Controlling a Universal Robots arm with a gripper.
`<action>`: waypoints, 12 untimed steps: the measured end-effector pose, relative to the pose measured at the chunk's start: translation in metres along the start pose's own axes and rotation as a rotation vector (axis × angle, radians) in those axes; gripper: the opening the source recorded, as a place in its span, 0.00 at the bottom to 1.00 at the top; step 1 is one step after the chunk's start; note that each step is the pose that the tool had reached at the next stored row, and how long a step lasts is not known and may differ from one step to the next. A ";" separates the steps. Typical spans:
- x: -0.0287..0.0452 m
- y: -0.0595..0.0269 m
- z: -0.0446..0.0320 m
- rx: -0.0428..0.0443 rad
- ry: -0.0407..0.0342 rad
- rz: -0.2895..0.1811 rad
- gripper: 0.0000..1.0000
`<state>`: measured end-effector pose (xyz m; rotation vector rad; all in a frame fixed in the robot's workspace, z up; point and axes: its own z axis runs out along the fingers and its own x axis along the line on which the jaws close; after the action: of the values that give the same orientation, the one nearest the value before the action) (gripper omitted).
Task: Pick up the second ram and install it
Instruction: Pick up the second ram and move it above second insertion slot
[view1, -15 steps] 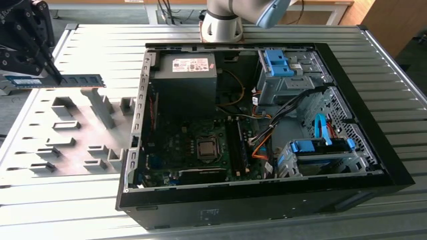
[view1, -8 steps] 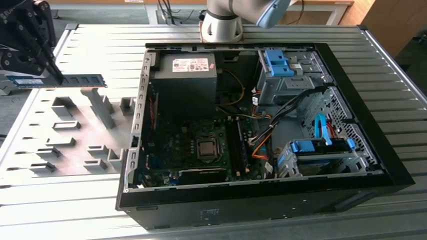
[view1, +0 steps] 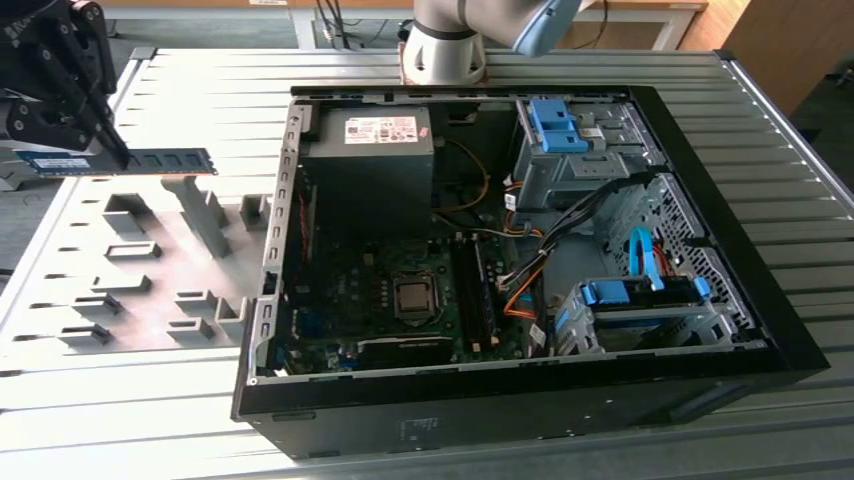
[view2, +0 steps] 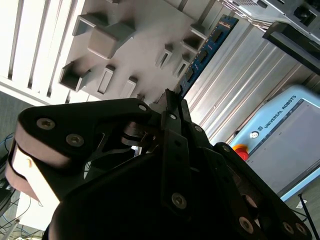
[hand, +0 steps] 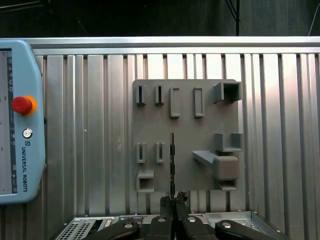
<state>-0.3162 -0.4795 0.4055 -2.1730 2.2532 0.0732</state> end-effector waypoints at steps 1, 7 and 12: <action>0.0000 -0.0003 0.0000 0.0000 0.0000 0.000 0.14; -0.0001 -0.0018 0.0000 0.0000 0.0000 0.000 0.14; -0.0001 -0.0036 0.0000 0.0001 -0.0001 0.000 0.14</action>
<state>-0.3127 -0.4795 0.4055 -2.1729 2.2532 0.0732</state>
